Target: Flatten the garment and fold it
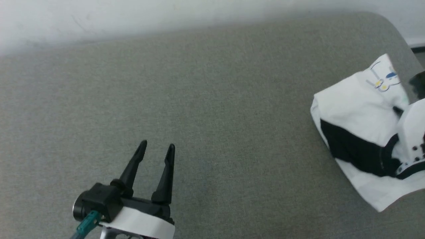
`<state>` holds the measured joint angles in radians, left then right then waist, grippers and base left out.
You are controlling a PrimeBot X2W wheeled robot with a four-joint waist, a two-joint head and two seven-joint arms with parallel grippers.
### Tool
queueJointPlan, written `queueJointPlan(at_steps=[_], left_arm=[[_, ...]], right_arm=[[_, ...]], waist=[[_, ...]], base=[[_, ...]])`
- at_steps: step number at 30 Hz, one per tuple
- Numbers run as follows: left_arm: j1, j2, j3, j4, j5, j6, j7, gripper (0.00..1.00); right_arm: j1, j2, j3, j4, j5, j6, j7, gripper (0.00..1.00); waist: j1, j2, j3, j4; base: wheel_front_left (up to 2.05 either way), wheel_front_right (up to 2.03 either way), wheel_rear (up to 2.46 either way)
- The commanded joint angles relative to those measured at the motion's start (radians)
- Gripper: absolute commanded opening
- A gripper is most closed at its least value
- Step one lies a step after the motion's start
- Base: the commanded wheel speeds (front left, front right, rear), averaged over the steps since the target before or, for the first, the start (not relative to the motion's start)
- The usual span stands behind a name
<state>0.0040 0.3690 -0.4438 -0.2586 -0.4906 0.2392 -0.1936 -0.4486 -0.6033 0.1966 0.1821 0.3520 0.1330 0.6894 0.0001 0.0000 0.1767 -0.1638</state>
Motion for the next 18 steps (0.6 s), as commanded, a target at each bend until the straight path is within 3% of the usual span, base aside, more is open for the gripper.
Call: queueJointPlan(at_steps=[1, 18], left_arm=[[-0.023, 0.004, 0.003, -0.008, 0.010, 0.005, 0.003, 1.00], [-0.176, 0.037, -0.006, -0.072, 0.110, 0.017, 0.039, 1.00]], right_arm=[[-0.024, -0.013, 0.000, 0.006, 0.002, -0.002, -0.015, 0.00], [-0.179, -0.179, -0.056, 0.178, -0.049, -0.002, -0.173, 0.00]], waist=[[-0.0001, 0.0000, 0.056, -0.026], [-0.0001, 0.0000, 0.302, -0.012]], base=[[0.00, 0.00, 0.00], [0.00, 0.00, 0.00]])
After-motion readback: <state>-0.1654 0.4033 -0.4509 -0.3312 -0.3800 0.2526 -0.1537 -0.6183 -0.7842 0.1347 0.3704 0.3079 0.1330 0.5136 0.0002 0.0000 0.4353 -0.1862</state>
